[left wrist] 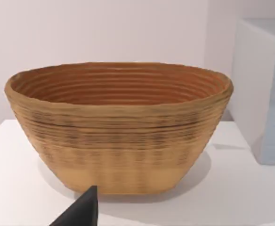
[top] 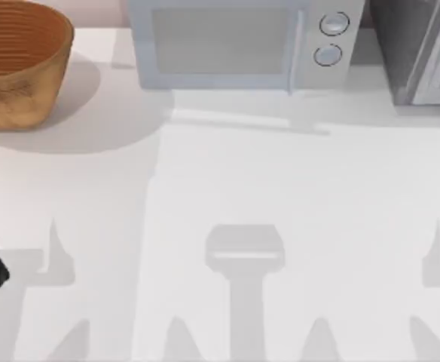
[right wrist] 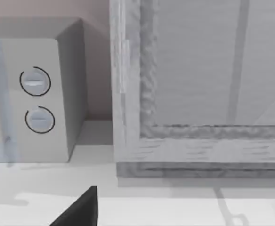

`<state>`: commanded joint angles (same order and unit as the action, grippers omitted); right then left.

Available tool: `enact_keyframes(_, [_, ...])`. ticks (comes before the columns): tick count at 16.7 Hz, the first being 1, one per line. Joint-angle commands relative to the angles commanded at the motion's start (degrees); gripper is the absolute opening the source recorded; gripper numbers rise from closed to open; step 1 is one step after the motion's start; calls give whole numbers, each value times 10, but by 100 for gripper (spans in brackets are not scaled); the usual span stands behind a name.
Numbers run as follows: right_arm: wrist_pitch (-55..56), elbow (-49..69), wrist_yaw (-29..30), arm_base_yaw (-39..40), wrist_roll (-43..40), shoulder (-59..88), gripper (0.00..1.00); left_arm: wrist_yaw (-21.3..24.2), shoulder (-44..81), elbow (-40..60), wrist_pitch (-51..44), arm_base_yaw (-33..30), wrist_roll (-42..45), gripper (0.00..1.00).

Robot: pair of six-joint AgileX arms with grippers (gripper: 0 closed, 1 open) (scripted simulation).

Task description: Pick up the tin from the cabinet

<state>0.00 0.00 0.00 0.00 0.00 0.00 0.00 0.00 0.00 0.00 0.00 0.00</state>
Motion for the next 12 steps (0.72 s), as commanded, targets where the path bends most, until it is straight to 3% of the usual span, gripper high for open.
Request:
enact_keyframes(6, [-17, 61, 8, 9, 1, 57, 100, 0, 0, 0, 0, 0, 0, 100])
enact_keyframes(12, [-80, 321, 39, 37, 3, 261, 100, 0, 0, 0, 0, 0, 0, 100])
